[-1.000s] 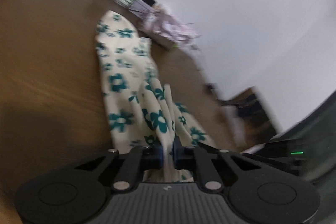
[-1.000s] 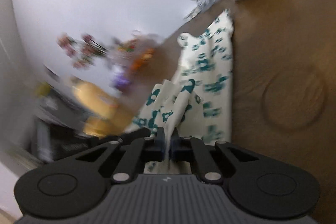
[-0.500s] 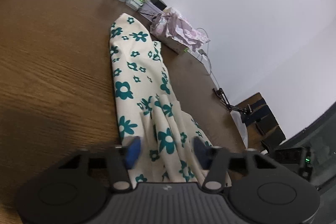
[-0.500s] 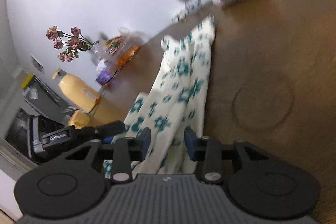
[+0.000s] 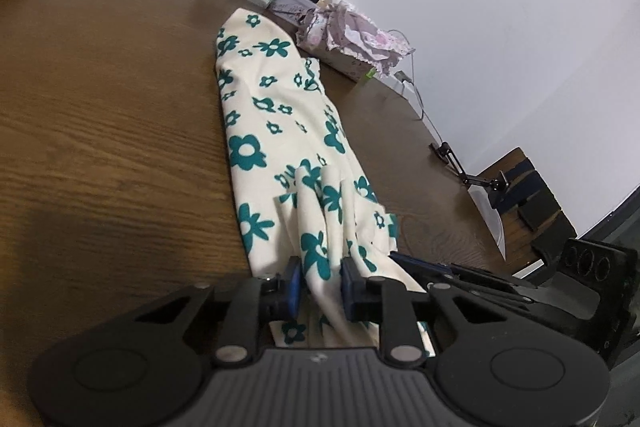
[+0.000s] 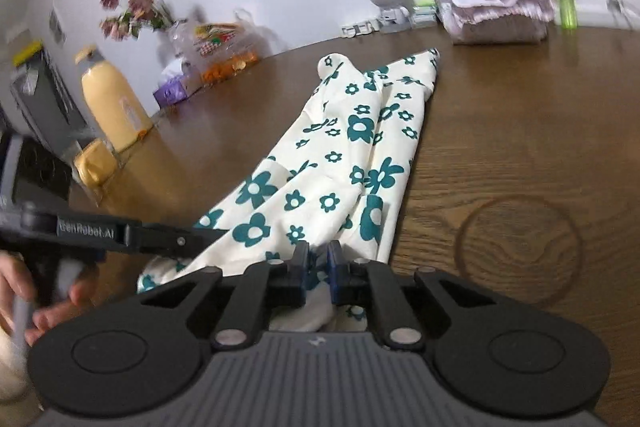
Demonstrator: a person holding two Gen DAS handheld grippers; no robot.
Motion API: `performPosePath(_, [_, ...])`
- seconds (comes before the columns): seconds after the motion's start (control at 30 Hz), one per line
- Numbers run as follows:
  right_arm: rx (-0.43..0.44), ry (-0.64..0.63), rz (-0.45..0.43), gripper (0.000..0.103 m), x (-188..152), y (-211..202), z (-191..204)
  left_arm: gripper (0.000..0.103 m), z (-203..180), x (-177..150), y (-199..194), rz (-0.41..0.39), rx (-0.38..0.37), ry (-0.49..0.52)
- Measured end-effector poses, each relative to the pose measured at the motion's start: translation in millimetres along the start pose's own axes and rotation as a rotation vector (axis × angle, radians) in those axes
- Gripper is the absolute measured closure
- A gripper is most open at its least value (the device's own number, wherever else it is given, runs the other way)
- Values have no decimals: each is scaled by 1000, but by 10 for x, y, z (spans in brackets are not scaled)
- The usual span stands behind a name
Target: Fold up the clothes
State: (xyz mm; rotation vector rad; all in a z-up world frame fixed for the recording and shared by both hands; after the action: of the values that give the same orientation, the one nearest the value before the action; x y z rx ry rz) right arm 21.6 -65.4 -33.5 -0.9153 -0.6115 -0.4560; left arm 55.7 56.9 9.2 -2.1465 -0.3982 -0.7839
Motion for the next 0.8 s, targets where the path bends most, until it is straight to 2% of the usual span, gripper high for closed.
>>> performPosePath(0.13, [-11, -24, 26, 92, -114, -82, 18, 83, -80, -61, -49, 25, 22, 36])
performPosePath(0.3, [-18, -58, 36, 91, -382, -309, 95, 83, -241, -332, -212, 45, 26, 80])
performPosePath(0.47, [1, -45, 26, 91, -596, -531, 152, 83, -310, -556, -357, 10, 7, 62])
performPosePath(0.53, [-1, -52, 25, 90, -591, -547, 157, 78, -318, -571, -405, -24, 17, 88])
performPosePath(0.57, [-6, -59, 24, 88, -575, -560, 159, 70, -302, -545, -450, -48, 58, 113])
performPosePath(0.6, [-7, -64, 11, 85, -539, -606, 171, 67, -300, -514, -516, -70, 106, 146])
performPosePath(0.67, [19, -81, -75, 78, -426, -798, 202, 67, -420, -436, -712, -142, 135, 261])
performPosePath(0.7, [36, -91, -124, 52, -367, -905, 218, 64, -495, -399, -817, -183, 126, 317])
performPosePath(0.73, [52, -101, -172, 35, -309, -1014, 234, 63, -569, -365, -909, -216, 103, 365])
performPosePath(0.8, [103, -143, -240, 36, -244, -1199, 298, 61, -701, -306, -1026, -259, 50, 435])
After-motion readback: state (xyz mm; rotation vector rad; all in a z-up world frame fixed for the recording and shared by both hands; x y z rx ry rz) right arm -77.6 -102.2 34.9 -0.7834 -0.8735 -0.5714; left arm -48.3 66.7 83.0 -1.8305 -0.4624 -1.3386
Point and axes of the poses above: each gripper's, at about its wrist camera, not at the fingertips, and y roughly the way its jaws point, z to its left, x to its top, the point moved 10 cm from there along y, roughly the way its jaws point, and after that the axes turned 9 degrees about y, right-handed, at the moved point
